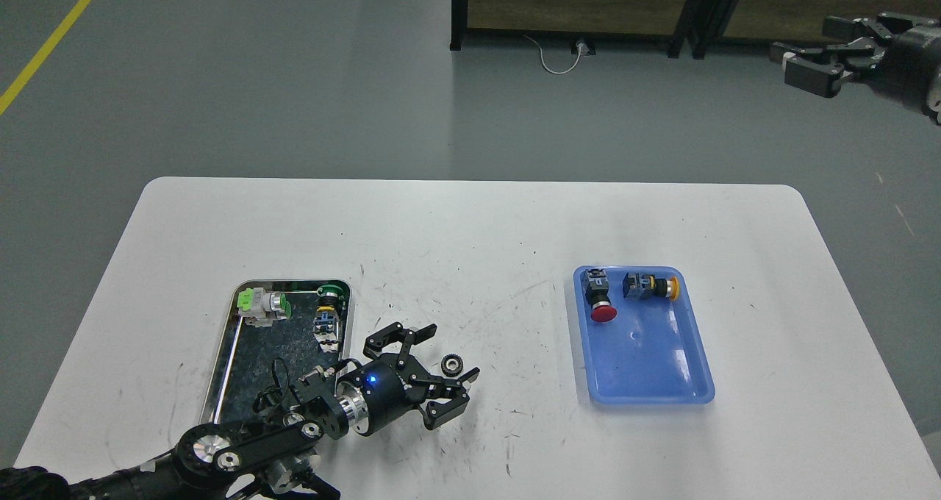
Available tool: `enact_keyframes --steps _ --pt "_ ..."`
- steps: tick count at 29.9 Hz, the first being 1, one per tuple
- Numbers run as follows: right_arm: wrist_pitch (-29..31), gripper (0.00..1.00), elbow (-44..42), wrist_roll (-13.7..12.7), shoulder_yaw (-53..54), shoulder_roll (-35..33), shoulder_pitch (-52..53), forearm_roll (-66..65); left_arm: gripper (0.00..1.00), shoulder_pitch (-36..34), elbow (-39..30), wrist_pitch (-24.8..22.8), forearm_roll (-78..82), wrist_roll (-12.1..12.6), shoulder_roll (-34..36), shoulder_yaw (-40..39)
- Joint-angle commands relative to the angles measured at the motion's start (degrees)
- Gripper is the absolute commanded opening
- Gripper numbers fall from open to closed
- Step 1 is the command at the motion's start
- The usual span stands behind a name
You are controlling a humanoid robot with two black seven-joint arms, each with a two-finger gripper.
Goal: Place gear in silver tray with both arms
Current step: 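Reach the left gripper to the gear on the table and grasp it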
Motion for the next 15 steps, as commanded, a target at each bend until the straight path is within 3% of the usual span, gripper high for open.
enact_keyframes --steps 1,15 --pt "0.0 0.83 0.0 0.0 0.0 -0.1 -0.1 0.0 0.89 -0.2 3.7 0.6 0.2 0.0 -1.5 0.2" --pt "0.0 0.84 0.1 0.0 0.1 -0.1 -0.5 0.1 0.84 -0.4 6.6 1.4 0.6 -1.6 -3.2 4.1"
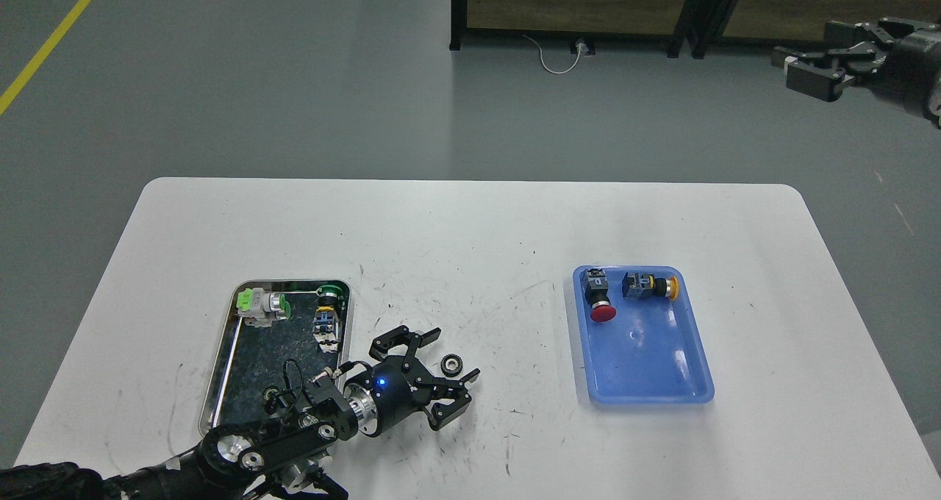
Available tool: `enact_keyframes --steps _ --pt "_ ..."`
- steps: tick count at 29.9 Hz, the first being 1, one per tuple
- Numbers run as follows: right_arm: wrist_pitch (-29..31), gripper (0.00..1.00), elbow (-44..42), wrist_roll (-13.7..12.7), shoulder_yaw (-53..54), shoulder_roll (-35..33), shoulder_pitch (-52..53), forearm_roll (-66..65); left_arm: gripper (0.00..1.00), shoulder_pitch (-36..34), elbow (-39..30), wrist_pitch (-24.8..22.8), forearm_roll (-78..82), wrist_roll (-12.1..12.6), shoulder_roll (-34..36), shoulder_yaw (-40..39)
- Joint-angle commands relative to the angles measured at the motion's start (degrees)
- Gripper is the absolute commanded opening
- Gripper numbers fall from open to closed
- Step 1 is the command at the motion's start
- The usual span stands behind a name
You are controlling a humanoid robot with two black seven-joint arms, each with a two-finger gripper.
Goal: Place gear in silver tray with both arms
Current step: 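Reach the left gripper to the gear on the table and grasp it, then carry the gear with the left gripper and lower it into the silver tray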
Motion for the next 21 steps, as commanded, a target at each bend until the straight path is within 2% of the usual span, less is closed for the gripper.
enact_keyframes --steps 1,6,11,17,21 --pt "0.0 0.84 0.1 0.0 0.1 -0.1 0.0 0.0 0.83 0.1 0.1 0.5 0.2 -0.1 0.0 0.7" --pt "0.0 0.84 0.2 0.1 0.1 -0.1 0.0 0.0 0.78 0.0 0.1 1.1 0.1 -0.1 0.0 0.8" --pt "0.0 0.84 0.2 0.1 0.1 -0.1 -0.1 0.0 0.61 -0.2 0.1 1.1 0.1 0.0 0.0 0.9" --pt "0.0 0.84 0.2 0.1 0.1 -0.2 -0.1 0.0 0.55 -0.1 0.1 1.0 0.1 0.0 0.2 2.1" --pt "0.0 0.84 0.2 0.2 0.1 -0.3 -0.4 0.0 0.45 -0.2 0.0 0.8 0.0 0.0 0.2 2.9"
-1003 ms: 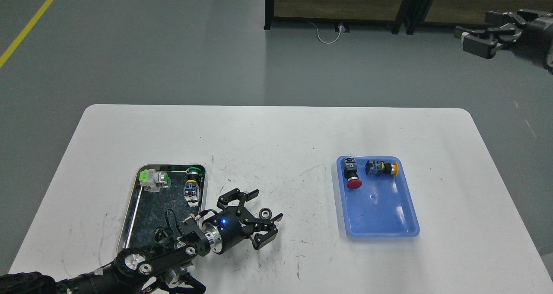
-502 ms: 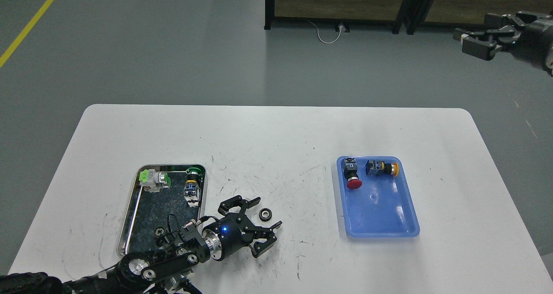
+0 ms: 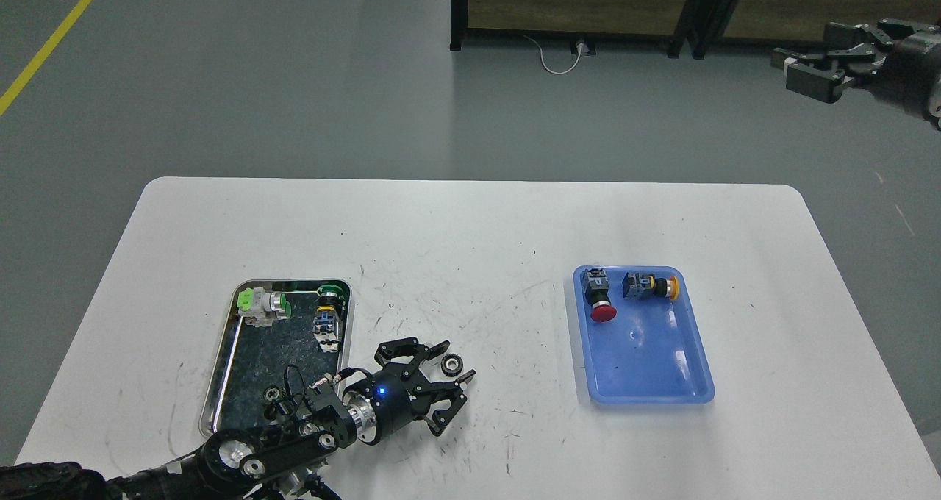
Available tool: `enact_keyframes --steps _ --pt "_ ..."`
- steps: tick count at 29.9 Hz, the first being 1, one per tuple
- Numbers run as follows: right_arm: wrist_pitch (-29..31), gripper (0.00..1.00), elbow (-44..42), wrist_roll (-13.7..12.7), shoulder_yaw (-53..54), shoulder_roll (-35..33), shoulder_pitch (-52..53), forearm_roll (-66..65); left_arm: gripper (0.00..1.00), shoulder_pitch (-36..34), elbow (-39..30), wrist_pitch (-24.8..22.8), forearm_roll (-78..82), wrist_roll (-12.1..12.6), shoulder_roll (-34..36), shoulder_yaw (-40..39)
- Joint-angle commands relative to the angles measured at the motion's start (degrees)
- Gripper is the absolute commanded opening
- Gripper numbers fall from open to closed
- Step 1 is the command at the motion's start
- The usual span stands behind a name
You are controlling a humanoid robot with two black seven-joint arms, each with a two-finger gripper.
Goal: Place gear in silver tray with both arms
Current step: 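Carry the gear with the left gripper and lower it into the silver tray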
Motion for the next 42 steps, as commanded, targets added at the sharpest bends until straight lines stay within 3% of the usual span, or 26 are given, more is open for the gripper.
enact_keyframes --steps 1,6,14,23,27,33,42 --pt "0.0 0.84 0.0 0.1 0.0 -0.1 -0.3 0.0 0.41 0.0 -0.2 -0.2 0.0 -0.1 0.0 0.5" --pt "0.0 0.84 0.0 0.2 0.2 -0.2 -0.5 0.0 0.23 -0.5 -0.9 -0.4 -0.1 0.2 0.4 0.5" --pt "0.0 0.84 0.1 0.2 0.4 -0.7 -0.6 0.0 0.22 -3.4 -4.7 -0.7 -1.1 0.9 5.2 -1.9" --pt "0.0 0.84 -0.1 0.2 0.4 0.3 -0.5 0.0 0.23 -5.4 -20.1 -2.8 -6.3 1.8 28.0 -3.9" --pt "0.0 0.84 -0.3 0.3 0.4 1.4 -0.5 -0.1 0.24 -3.2 -22.9 -3.0 -6.3 1.8 35.4 -3.5" --pt "0.0 0.84 -0.3 0.3 0.4 1.6 -0.6 -0.1 0.24 3.7 -21.0 -2.6 -6.4 1.1 36.4 -4.0" --pt "-0.1 0.84 -0.3 0.2 0.4 2.2 -0.5 -0.1 0.26 3.6 -18.7 -2.4 -9.8 1.1 35.7 -4.3"
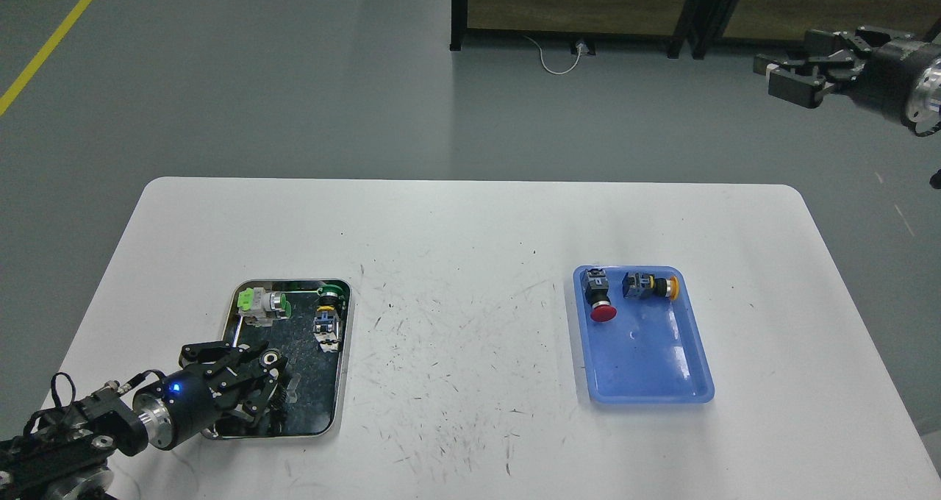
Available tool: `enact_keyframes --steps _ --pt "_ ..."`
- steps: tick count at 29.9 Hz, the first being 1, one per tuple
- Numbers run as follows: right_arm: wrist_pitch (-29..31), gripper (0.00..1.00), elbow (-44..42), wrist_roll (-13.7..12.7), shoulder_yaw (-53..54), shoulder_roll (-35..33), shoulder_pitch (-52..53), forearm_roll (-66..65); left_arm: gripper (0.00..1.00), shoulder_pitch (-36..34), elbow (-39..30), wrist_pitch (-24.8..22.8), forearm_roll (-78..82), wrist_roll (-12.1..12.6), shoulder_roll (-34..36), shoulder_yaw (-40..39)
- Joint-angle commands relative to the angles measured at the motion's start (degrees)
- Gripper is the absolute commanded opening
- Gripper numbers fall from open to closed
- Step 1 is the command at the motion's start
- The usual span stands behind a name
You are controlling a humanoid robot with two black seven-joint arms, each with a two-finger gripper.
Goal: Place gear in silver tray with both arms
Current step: 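Carry the gear with the left gripper and lower it into the silver tray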
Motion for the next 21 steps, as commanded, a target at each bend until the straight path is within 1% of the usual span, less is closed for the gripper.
enact_keyframes --steps 1,5,6,8,9,10,12,15,16,17,19,20,21 --pt "-0.1 0.84 0.0 -0.1 -0.1 0.0 0.0 -0.1 0.26 -0.4 1.2 -0.2 -0.7 0.2 -0.1 -0.2" --pt "0.0 0.84 0.0 -0.1 -0.1 0.0 0.0 -0.1 0.29 0.1 2.3 -0.3 -0.7 0.2 -0.2 -0.6" --pt "0.0 0.84 0.0 -0.1 -0.1 0.0 0.0 -0.1 0.31 0.1 2.4 -0.3 -0.7 0.2 -0.3 -0.6" --pt "-0.1 0.84 0.0 -0.1 -0.1 0.0 0.0 -0.1 0.37 0.2 2.4 -0.2 -0.8 0.4 -0.8 -0.6" --pt "-0.1 0.84 0.0 -0.1 -0.1 0.0 0.0 -0.1 0.42 0.2 2.4 -0.2 -0.8 0.6 -1.0 -0.6" --pt "-0.1 0.84 0.0 -0.1 -0.1 0.0 0.0 -0.1 0.49 0.2 2.4 -0.1 -0.8 0.8 -1.1 -0.6" --pt "-0.1 0.84 0.0 -0.1 -0.2 0.0 0.0 -0.1 0.59 0.1 2.4 0.0 -0.9 0.9 -1.4 -0.6" --pt "-0.1 0.84 0.0 -0.1 -0.2 0.0 0.0 -0.1 0.70 -0.4 2.1 -0.2 -2.1 1.0 -1.9 -0.6" --pt "-0.1 0.84 0.0 -0.1 -0.2 0.0 0.0 -0.1 0.77 -0.5 2.0 -0.2 -2.7 1.0 -1.9 -0.7" --pt "-0.1 0.84 0.0 -0.1 -0.2 0.0 0.0 -0.1 0.86 -0.7 1.9 0.0 -3.5 1.0 -1.9 -1.0" --pt "-0.1 0.84 0.0 -0.1 -0.1 0.0 -0.1 -0.1 0.92 -1.2 1.8 0.0 -5.3 1.0 -1.8 -2.3" --pt "-0.1 0.85 0.0 0.0 0.0 0.0 0.0 -0.1 0.97 -1.5 1.7 0.0 -6.9 0.9 -1.4 -3.7" --pt "-0.1 0.85 0.0 0.0 0.1 0.0 0.0 -0.1 0.97 -1.7 1.7 -0.2 -8.0 0.9 -1.1 -5.3"
